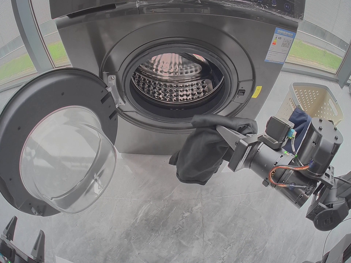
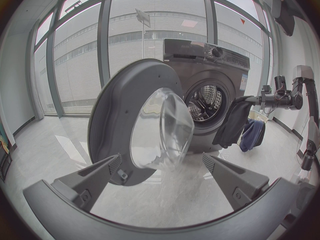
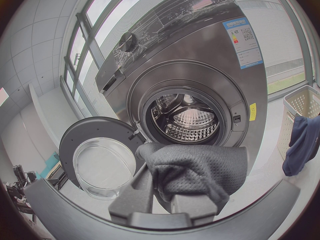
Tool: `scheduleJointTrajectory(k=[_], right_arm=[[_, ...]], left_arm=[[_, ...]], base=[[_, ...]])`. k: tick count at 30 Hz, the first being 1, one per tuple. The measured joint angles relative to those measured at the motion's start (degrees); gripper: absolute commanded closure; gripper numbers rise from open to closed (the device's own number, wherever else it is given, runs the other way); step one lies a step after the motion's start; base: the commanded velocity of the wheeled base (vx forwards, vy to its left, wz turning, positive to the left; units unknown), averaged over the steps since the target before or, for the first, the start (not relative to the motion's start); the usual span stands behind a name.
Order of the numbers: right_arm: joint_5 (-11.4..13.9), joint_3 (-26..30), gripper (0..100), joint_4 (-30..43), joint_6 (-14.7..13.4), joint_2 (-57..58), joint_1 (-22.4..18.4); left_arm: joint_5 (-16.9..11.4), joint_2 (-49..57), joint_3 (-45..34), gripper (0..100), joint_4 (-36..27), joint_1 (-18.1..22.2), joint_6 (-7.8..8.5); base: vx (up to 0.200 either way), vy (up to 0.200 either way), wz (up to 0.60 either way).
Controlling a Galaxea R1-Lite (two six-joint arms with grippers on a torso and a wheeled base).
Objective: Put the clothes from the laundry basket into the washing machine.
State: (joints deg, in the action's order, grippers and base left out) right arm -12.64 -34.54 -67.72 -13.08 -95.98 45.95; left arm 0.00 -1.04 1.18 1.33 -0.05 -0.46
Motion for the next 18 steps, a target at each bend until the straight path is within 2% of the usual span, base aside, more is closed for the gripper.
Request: scheduleJointTrajectory(k=[4, 7, 11, 15, 18], right_arm=[[0.13, -0.85, 100, -0.02, 0.00, -0.20, 0.07], [0.35, -2.23, 100, -0.07, 0.02, -0.44, 0.22], [0.52, -4.57, 100, -0.27, 0.00, -1.35, 0.24], [0.61, -6.64, 100, -0.29, 0.00, -2.21, 0.16], [0.66, -7.66, 100, -0.29, 0.00, -2.76, 0.11]], left_arm=[[-0.62, -0.63, 3.61, 0, 0.80, -0.37, -0.02], [-1.99, -2.93, 6.56, 0, 1.32, -2.26, -0.60], [-4.34, -7.20, 7.44, 0, 1.68, -7.67, -2.54], [-5.55, -12.43, 6.67, 0, 3.10, -12.82, -3.41], [-5.99, -17.18, 6.42, 0, 6.55, -15.41, -3.58]], base=[[0.000, 0.000, 0.00], [0.000, 0.000, 0.00], [0.000, 0.000, 0.00], [0.000, 0.000, 0.00], [0.000, 0.000, 0.00]])
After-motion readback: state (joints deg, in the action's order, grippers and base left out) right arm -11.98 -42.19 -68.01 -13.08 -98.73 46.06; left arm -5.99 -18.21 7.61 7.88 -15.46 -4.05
